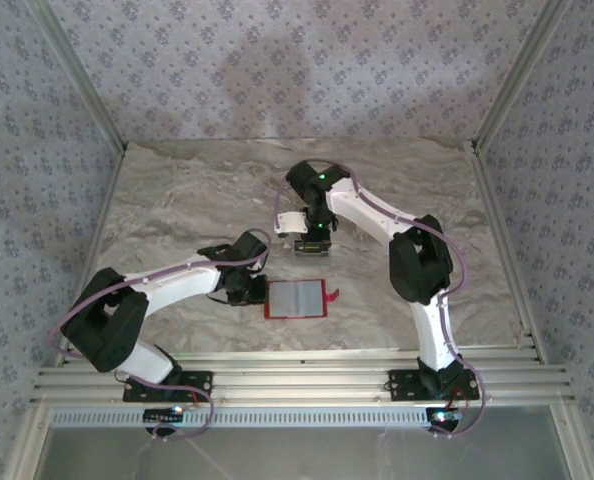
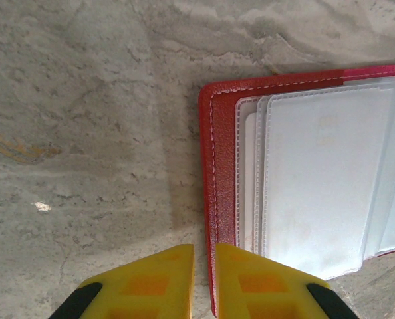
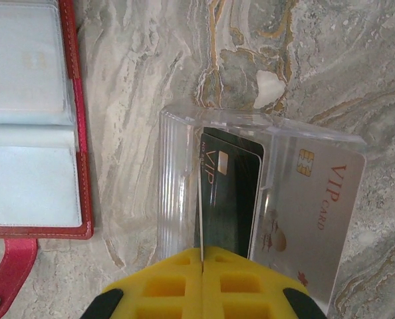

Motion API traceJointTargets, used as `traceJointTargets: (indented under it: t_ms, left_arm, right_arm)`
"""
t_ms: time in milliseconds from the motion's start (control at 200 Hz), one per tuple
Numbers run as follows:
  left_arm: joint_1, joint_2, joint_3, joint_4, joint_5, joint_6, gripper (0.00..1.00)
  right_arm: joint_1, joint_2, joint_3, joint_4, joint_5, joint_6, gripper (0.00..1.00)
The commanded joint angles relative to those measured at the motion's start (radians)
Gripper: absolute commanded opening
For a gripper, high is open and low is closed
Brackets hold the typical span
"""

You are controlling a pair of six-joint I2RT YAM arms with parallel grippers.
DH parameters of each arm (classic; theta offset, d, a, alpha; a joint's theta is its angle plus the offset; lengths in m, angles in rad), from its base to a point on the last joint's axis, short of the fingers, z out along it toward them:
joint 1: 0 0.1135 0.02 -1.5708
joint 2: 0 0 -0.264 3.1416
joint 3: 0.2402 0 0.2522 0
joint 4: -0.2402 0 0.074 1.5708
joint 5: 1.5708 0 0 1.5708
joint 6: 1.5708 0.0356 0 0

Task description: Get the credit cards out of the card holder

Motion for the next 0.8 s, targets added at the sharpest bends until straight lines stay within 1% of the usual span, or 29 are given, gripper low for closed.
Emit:
traceJointTargets:
  t_ms: [0, 95, 350, 545, 795]
  left_arm:
    - [0.007, -0.008, 0.016, -0.007, 0.008, -0.003, 0.17]
    - [0.007, -0.01, 0.013, -0.008, 0.008, -0.003, 0.17]
    - [0.006, -0.006, 0.015, -0.005, 0.01, -0.003, 0.17]
    - [0.007, 0.0, 0.021, -0.005, 0.013, 0.001, 0.17]
    - [0.006, 0.013, 0.027, -0.007, 0.014, 0.005, 0.17]
  right_arm:
    - [0.022, 0.025, 0.032, -0.065, 0.01, -0.036, 0.0]
    - [0.027, 0.037, 0.047, -0.07, 0.048, -0.022, 0.0]
    - [0.046, 0.046, 0.095, -0.095, 0.082, -0.001, 0.0]
    - [0.029, 0.052, 0.092, -0.091, -0.006, 0.013, 0.0]
    - [-0.019, 0.048, 0.03, -0.049, -0.168, 0.026, 0.0]
